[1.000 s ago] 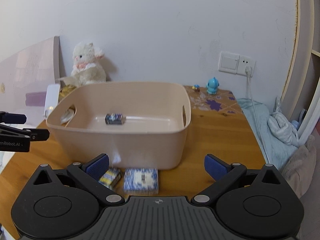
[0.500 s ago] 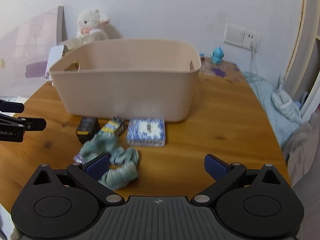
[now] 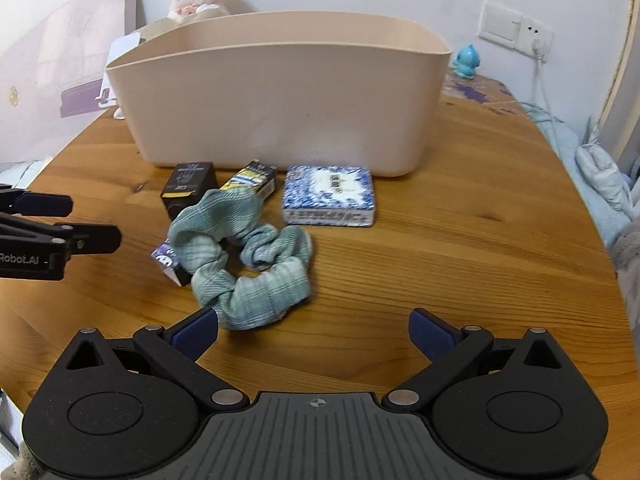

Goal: Organize objects
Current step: 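Grasp the black yellow-banded box with the left tool while the right tool grasps the green scrunchie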

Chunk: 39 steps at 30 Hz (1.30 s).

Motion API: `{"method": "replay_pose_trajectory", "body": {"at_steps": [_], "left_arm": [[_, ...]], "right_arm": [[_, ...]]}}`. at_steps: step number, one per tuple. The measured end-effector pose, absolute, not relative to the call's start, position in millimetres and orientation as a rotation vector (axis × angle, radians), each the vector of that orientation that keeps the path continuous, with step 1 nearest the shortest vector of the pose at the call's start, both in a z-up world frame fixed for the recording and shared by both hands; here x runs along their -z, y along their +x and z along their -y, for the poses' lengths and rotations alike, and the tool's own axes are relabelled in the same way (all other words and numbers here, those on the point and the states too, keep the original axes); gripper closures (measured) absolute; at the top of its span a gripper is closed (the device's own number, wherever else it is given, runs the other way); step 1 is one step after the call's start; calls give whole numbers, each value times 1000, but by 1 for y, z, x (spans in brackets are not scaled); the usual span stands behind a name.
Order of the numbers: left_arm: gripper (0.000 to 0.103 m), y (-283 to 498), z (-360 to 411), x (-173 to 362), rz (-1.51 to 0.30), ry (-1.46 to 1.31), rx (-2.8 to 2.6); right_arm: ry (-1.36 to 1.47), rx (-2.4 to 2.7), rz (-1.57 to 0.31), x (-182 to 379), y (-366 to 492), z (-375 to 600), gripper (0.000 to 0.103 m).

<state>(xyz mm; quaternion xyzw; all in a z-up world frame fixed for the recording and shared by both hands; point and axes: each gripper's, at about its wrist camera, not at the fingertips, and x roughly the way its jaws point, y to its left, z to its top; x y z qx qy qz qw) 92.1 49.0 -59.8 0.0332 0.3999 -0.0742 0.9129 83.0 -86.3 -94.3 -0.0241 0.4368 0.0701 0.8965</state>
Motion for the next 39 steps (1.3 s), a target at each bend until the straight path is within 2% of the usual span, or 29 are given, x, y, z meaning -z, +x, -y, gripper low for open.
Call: {"method": "replay_pose_trajectory", "body": {"at_steps": [34, 37, 39], "left_arm": [[22, 161, -22, 83, -807, 26, 143], [27, 161, -25, 86, -789, 45, 133], [38, 161, -26, 86, -779, 54, 127]], "right_arm": [[-39, -105, -821, 114, 133, 80, 0], [-32, -110, -815, 114, 131, 81, 10], [-35, -114, -812, 112, 131, 81, 19]]}}
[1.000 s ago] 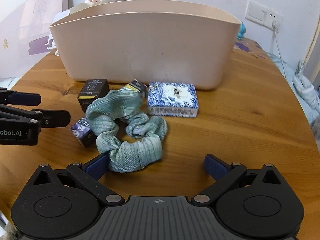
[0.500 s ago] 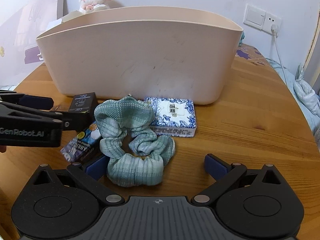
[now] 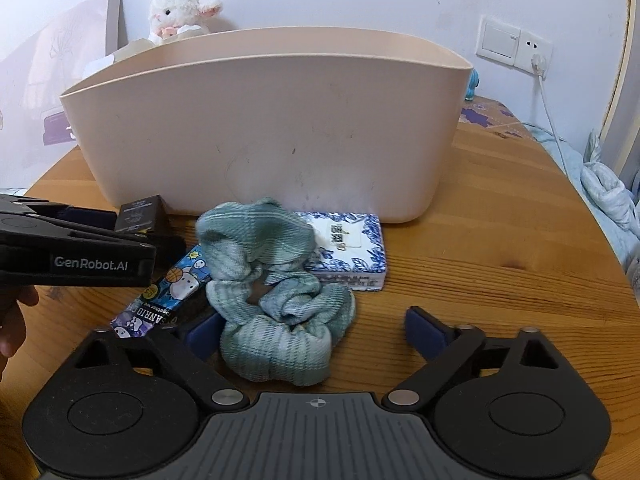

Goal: Organize objects
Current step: 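Grasp the black yellow-banded box with the left tool while the right tool grasps the green scrunchie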

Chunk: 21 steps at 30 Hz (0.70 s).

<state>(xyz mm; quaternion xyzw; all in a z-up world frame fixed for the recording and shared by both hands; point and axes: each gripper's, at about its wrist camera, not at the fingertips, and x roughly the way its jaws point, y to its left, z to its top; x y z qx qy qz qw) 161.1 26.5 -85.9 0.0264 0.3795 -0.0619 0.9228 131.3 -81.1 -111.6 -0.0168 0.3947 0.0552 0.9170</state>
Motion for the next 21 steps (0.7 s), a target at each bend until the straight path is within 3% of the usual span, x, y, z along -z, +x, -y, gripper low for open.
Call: {"method": "replay_pose_trajectory", "body": {"at_steps": [5, 10, 21], "left_arm": [[56, 162, -33, 85, -770, 47, 116], [56, 156, -39, 85, -769, 44, 120], [56, 130, -52, 75, -753, 69, 138]], "right_arm": [[-42, -122, -801, 106, 129, 79, 50], [-42, -126, -803, 102, 124, 77, 71], [-2, -129, -775, 80, 106, 85, 77]]}}
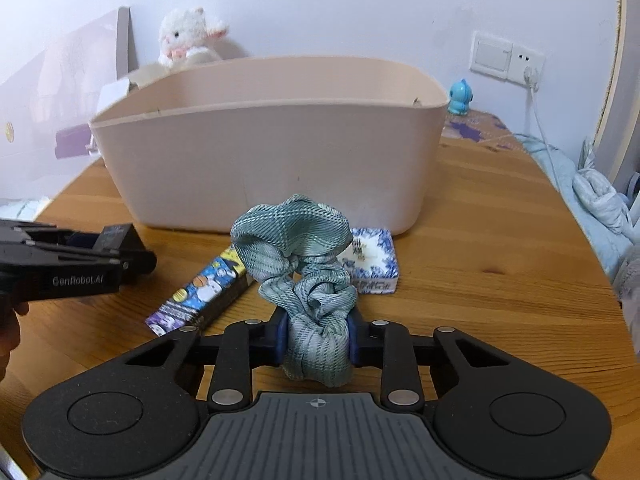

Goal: Organize objects
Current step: 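Grasp the black yellow-banded box with the left tool while the right tool grasps the green scrunchie, then carry the black box and green scrunchie over the basket and open both tools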

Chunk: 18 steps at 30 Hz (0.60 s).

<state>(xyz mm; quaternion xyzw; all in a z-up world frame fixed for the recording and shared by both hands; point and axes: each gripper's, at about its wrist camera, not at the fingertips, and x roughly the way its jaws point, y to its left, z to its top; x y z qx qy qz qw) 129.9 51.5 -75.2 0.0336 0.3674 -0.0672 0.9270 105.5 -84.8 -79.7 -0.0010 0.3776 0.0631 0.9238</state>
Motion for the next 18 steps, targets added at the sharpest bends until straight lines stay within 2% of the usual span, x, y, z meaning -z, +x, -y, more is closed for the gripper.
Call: {"method": "replay_pose_trajectory", "body": {"at_steps": [18], "left_arm": [[56, 101, -46, -7, -562, 120, 177]], "right_arm": [[57, -114, -554, -9, 88, 118, 77]]}}
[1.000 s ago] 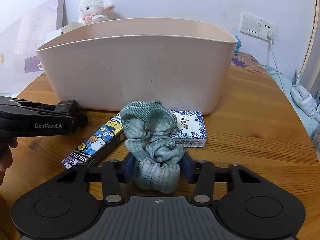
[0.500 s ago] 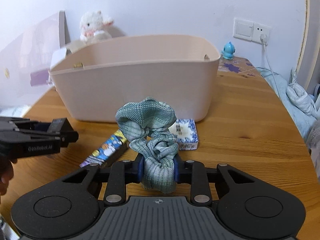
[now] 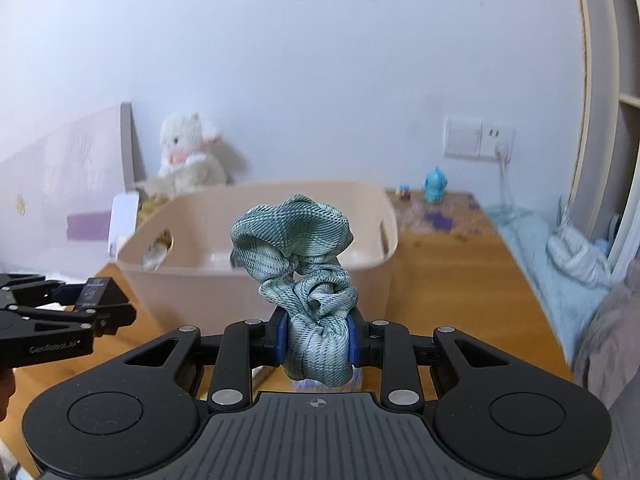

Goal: Organize objects
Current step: 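Carry the black box and green scrunchie over the basket and open both tools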

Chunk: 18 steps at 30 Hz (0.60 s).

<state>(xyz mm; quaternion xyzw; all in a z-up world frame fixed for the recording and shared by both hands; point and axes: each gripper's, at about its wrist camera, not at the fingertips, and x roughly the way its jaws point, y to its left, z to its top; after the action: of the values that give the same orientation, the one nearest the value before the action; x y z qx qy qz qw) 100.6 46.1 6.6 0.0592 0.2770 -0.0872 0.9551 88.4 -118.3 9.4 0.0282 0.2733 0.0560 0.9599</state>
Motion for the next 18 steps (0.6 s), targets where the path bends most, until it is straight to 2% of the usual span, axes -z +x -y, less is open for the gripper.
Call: {"method": "replay_pose_trajectory", "body": {"at_steps": [9, 18], "left_arm": [[56, 125, -43, -38, -494, 132, 154], [56, 177, -32, -36, -526, 141, 129]], "right_arm": [[51, -95, -457, -43, 112, 127, 77], [41, -101, -435, -47, 153, 119, 77]]}}
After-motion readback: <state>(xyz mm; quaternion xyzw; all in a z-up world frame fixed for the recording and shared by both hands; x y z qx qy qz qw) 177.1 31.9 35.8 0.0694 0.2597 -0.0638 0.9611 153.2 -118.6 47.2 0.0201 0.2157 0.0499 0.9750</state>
